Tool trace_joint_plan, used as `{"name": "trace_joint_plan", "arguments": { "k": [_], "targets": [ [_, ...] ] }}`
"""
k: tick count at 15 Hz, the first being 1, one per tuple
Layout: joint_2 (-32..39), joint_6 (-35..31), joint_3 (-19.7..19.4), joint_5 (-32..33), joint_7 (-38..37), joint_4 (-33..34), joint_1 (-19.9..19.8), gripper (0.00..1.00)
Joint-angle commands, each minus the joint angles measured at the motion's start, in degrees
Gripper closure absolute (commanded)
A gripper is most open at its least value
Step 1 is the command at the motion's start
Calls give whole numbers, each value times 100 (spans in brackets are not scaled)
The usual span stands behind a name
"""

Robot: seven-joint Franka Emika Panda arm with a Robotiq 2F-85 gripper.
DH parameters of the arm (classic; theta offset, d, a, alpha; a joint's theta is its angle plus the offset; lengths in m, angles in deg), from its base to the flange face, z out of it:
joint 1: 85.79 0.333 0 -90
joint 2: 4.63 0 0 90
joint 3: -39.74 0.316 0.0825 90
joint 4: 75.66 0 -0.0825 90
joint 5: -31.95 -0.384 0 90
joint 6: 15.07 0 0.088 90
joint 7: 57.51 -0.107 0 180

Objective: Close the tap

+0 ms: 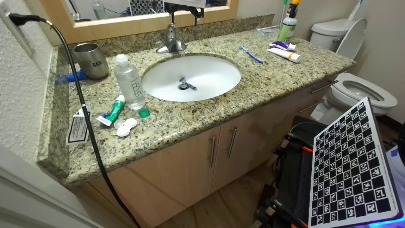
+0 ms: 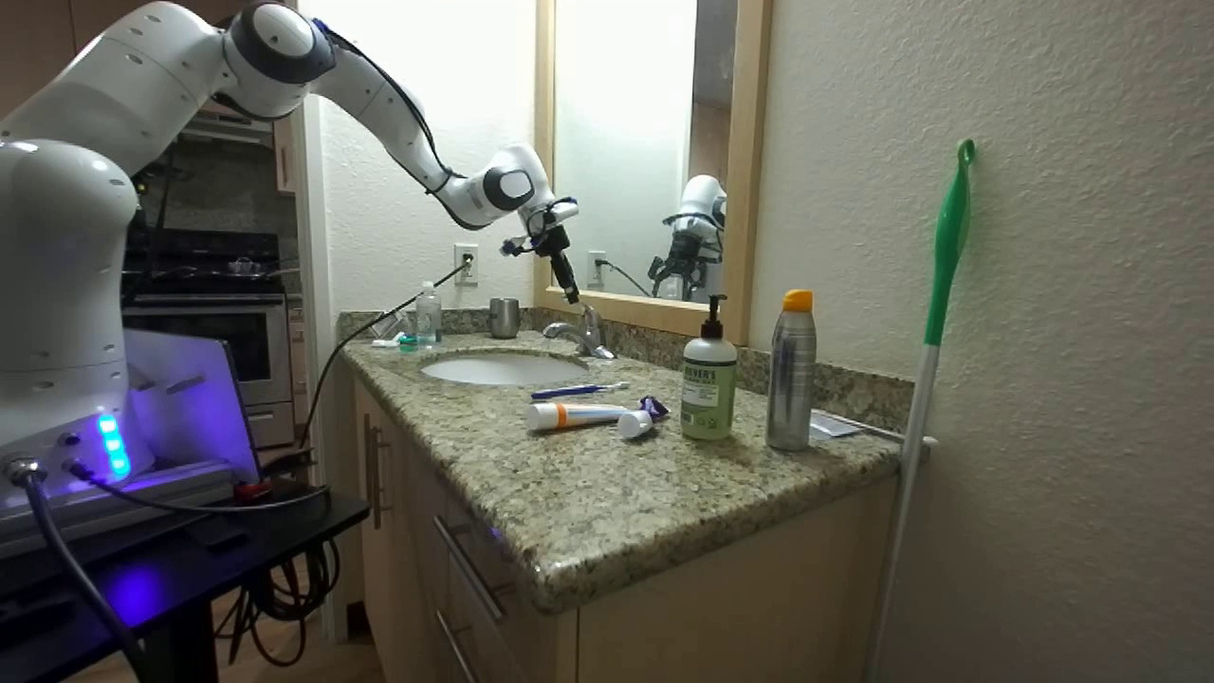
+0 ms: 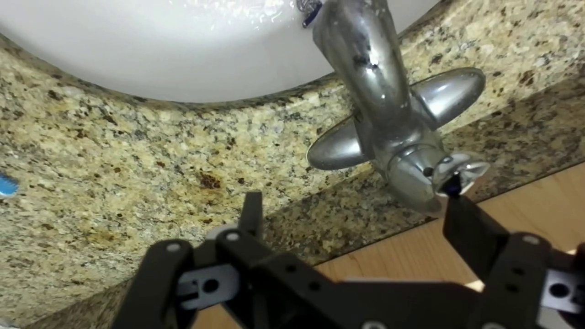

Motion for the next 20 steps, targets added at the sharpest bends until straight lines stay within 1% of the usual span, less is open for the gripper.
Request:
{"name": "trace_joint_plan", "arguments": {
  "k": [1,2,3,6,9,10,11,12,14,17,20],
  "targets": [
    [-2,15,56,43,-16,18,-53,0],
    [-2,19,56,43,-17,20,-53,0],
    [85,458,106,-14,44,196,-108,0],
    [309,1373,106,40,-5,538,-145,0],
    [389,1899,199,69,60,666,-218,0],
    [434,1982,223,61,50,685,-223,0],
    [444,1692,174,130,-82,587,-154,0],
    [275,1715,178,101,-42,476,-163,0],
    [287,1715,180,107,-45,517,-160,0],
    [-319,1057,218,88,359,-82,-231,0],
    [-872,480,322,-31,1021,-581,-362,0]
  ]
}}
